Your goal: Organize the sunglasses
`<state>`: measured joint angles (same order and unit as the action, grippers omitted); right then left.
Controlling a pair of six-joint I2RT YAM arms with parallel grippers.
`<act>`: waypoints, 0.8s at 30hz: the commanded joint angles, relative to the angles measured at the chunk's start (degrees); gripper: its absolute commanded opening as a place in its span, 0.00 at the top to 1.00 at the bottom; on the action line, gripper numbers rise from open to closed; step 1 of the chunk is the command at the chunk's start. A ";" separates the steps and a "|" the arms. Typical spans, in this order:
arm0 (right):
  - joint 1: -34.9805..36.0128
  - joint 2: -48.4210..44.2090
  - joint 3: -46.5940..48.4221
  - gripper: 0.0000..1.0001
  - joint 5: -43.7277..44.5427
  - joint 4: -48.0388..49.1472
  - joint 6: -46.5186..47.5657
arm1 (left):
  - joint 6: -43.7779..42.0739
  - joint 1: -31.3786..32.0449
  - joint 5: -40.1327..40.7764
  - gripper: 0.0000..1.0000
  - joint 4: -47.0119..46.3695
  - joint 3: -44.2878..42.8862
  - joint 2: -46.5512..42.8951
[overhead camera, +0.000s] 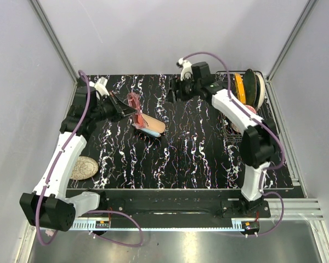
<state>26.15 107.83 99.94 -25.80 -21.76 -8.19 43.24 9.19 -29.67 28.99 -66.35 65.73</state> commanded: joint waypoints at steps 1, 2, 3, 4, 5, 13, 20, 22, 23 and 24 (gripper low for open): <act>0.39 6.06 2.71 0.20 -7.05 -3.11 9.92 | -2.46 -1.10 1.99 1.00 -1.40 -0.19 -0.43; 0.39 7.29 3.06 0.19 -8.11 -3.03 10.55 | -2.72 -1.10 1.90 1.00 -1.31 -0.27 -0.17; 0.39 9.74 3.41 0.19 -8.91 -3.20 10.99 | -2.81 -1.45 1.90 1.00 -1.31 -0.19 -0.08; 0.39 10.98 4.90 0.18 -10.92 -4.16 11.96 | -2.99 -1.54 1.81 1.00 -1.31 -0.19 0.01; 0.39 12.13 5.70 0.18 -11.89 -4.78 12.31 | -3.16 -1.72 1.90 1.00 -1.31 -0.10 0.18; 0.39 20.92 10.01 0.17 -17.44 -6.10 14.51 | -3.60 -2.34 0.93 1.00 -1.31 0.08 1.76; 0.48 26.98 12.47 0.21 -20.16 -6.10 14.08 | -3.78 -2.51 0.32 1.00 -1.31 -0.01 3.00; 0.57 27.78 12.73 0.23 -20.78 -5.93 13.72 | -3.87 -2.60 0.23 1.00 -1.31 -0.10 3.35; 0.65 28.39 12.73 0.24 -20.95 -5.75 13.64 | -3.96 -2.60 0.05 1.00 -1.39 -0.10 3.52; 0.65 28.57 12.73 0.25 -21.22 -5.49 13.55 | -3.96 -2.69 -0.04 1.00 -1.40 -0.10 3.61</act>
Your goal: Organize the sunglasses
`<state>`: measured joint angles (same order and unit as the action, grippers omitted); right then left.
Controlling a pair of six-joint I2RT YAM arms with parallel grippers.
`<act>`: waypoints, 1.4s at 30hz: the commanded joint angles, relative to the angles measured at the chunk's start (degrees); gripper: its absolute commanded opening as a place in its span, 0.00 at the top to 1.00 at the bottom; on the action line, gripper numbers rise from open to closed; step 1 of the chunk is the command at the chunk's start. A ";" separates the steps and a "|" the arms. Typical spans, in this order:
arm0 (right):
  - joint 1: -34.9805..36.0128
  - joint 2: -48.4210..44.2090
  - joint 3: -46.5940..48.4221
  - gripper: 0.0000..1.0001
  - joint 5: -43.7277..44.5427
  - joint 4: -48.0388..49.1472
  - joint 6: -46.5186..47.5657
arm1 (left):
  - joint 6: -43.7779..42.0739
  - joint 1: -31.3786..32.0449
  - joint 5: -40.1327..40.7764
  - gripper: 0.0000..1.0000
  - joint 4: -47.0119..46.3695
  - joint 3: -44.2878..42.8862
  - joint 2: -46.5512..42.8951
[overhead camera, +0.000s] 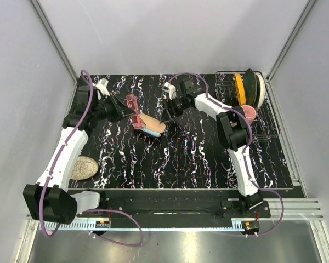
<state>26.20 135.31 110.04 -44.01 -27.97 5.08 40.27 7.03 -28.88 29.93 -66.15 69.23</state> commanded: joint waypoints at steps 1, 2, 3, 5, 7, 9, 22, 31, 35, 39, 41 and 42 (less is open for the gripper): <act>0.61 1.45 2.64 0.26 -3.19 0.81 0.19 | -1.07 -0.44 -0.82 1.00 -2.25 -0.30 0.20; 0.70 1.63 2.46 0.29 -3.36 1.16 0.19 | -1.07 -0.52 -0.82 1.00 -2.25 -0.30 0.29; 0.79 1.54 1.59 0.30 -3.89 2.38 0.10 | -1.16 -0.61 -0.91 1.00 -2.16 -0.21 0.46; 0.87 0.93 -0.17 0.33 -3.72 4.84 -0.59 | -1.42 -0.70 -1.00 1.00 -2.25 -0.12 0.47; 1.14 0.49 -2.37 0.39 -3.45 7.13 -1.39 | -1.51 -0.87 -1.09 1.00 -2.25 0.06 0.47; 1.23 0.40 -3.25 0.46 -3.45 8.10 -1.83 | -1.60 -0.87 -1.09 1.00 -2.25 0.23 0.47; 2.46 -0.65 -4.92 0.70 -1.17 8.63 -3.50 | -1.95 -1.58 -1.61 1.00 -2.33 1.02 0.11; 4.48 -9.44 -14.32 1.00 10.51 15.57 -6.48 | -2.04 -1.66 -1.00 1.00 -2.16 1.99 -0.15; 5.62 -14.61 -19.67 1.00 18.66 20.30 -8.59 | -2.04 -1.58 -0.74 1.00 -1.98 2.69 0.03; 8.25 -19.10 -24.07 1.00 26.94 23.82 -10.70 | -1.95 -1.58 0.05 1.00 -1.90 3.48 -0.06; 9.74 -21.48 -26.70 1.00 33.24 25.84 -10.88 | -2.04 -1.58 0.32 1.00 -2.07 3.83 0.11; 10.45 -22.18 -27.50 1.00 35.37 26.20 -10.62 | -1.95 -1.58 0.67 1.00 -1.90 4.10 0.11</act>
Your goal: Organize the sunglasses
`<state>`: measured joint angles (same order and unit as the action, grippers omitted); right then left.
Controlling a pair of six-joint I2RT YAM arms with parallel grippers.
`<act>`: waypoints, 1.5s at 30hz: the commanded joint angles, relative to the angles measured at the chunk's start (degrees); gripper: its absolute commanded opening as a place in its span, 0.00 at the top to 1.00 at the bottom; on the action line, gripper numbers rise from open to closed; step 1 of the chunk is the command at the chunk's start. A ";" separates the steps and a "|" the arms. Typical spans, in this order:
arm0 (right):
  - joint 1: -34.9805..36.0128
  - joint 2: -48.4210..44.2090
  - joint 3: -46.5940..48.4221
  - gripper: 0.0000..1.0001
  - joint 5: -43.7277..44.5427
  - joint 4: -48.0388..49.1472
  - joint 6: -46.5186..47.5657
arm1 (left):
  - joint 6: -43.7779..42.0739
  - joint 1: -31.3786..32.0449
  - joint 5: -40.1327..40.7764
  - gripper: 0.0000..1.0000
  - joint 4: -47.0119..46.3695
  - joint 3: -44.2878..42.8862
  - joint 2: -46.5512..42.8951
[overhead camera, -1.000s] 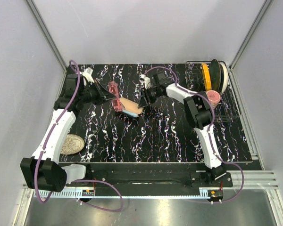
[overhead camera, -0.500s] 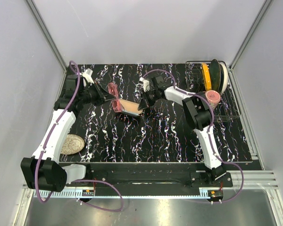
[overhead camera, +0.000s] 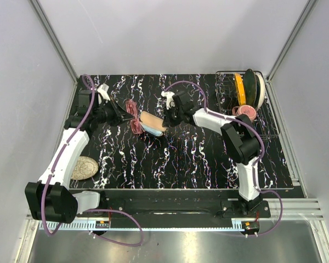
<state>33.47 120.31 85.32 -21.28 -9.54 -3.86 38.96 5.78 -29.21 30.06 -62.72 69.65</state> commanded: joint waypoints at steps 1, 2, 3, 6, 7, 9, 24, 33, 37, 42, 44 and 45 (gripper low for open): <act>4.74 -8.33 -3.49 1.00 15.19 8.30 -1.59 | -0.64 -0.33 1.00 1.00 -2.11 0.84 0.05; 5.45 -8.95 -4.88 1.00 20.43 8.92 -1.59 | -0.64 -0.33 1.43 1.00 -2.11 1.02 0.14; 6.07 -9.30 -5.42 1.00 22.84 9.01 -1.59 | -0.55 -0.33 1.70 1.00 -2.03 1.19 0.31; 8.44 -10.09 -6.48 1.00 31.72 8.40 -1.86 | -0.55 -0.33 2.49 1.00 -2.03 1.55 0.84; 9.49 -10.18 -6.57 1.00 34.26 7.96 -1.86 | -0.46 -0.24 2.84 1.00 -2.11 1.63 1.28; 10.64 -10.27 -6.74 1.00 41.12 6.21 -2.47 | -0.46 -0.33 3.63 1.00 -2.03 1.90 1.54; 21.45 -8.43 -5.16 1.00 70.40 -9.17 -18.11 | 0.77 6.17 13.91 1.00 -2.11 0.85 10.06; 22.25 -6.41 -3.05 0.99 71.20 -15.42 -24.18 | -0.38 11.61 19.37 1.00 -0.10 -3.81 19.64; 22.25 -6.23 -2.88 0.98 69.89 -15.42 -25.32 | -0.20 13.38 21.03 1.00 2.36 -8.02 23.95; 22.25 -5.79 -2.88 0.96 68.65 -15.42 -26.46 | 0.24 14.34 21.92 1.00 4.91 -12.25 29.57; 22.16 -5.44 -2.88 0.95 68.65 -15.42 -26.99 | 0.15 14.61 22.18 1.00 6.49 -14.18 31.16; 22.25 -5.09 -2.96 0.94 68.74 -15.33 -27.17 | 0.06 15.04 22.44 1.00 6.93 -14.71 32.56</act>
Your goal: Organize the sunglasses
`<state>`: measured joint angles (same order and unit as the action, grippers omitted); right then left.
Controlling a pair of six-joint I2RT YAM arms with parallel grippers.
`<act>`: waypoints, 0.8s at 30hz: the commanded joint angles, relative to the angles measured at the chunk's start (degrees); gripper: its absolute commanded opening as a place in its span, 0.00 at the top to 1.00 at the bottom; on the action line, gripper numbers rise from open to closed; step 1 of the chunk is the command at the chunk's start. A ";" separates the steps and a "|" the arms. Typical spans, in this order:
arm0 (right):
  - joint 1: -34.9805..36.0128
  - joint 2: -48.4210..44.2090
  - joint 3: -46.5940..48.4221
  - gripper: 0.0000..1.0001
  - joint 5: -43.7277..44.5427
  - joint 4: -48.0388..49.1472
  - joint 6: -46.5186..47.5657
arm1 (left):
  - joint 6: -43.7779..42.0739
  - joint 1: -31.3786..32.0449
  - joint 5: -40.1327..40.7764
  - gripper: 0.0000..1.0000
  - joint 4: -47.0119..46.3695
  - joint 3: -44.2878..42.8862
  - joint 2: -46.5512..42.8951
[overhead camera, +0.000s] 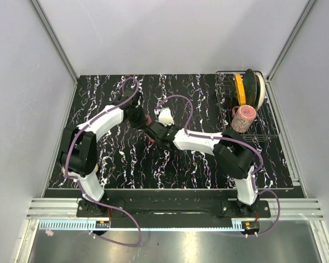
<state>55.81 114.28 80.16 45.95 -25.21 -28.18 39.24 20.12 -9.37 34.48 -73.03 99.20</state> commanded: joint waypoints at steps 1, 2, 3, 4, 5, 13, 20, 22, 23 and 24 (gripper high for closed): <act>-0.09 1.03 2.19 0.94 1.59 0.34 -3.10 | -0.13 0.97 3.12 1.00 2.96 -5.18 3.63; -0.09 1.12 2.11 0.94 1.59 0.43 -3.19 | -0.05 1.15 3.21 1.00 3.40 -5.36 4.07; -0.18 1.30 2.11 0.94 1.59 0.60 -3.19 | 0.04 1.41 3.56 1.00 3.58 -5.54 4.77; -0.18 1.30 2.02 0.94 1.68 0.69 -3.28 | 0.13 1.50 4.35 1.00 3.84 -5.89 5.04; -0.18 1.38 1.93 0.94 1.60 0.86 -3.37 | 0.22 1.59 4.70 1.00 4.36 -6.06 5.30; -0.09 1.47 0.96 0.94 1.33 2.09 -3.37 | 0.92 2.47 6.20 1.00 5.60 -7.82 7.85; -0.09 1.65 0.52 0.94 0.98 2.80 -3.37 | 0.84 2.82 6.20 1.00 6.13 -8.70 6.89; -0.18 1.74 0.35 0.94 0.98 2.80 -3.37 | 0.66 2.82 7.34 1.00 6.56 -8.88 5.83; -0.09 1.82 0.35 0.94 1.07 2.80 -3.28 | 0.66 2.82 7.52 1.00 7.35 -8.97 5.66; -0.09 1.91 0.35 0.94 0.89 2.89 -3.28 | 0.66 2.73 7.61 1.00 7.53 -9.05 5.74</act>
<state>55.81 115.28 80.23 46.04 -24.14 -30.50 39.68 22.68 -4.05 41.12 -79.15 107.46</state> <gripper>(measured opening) 0.159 0.072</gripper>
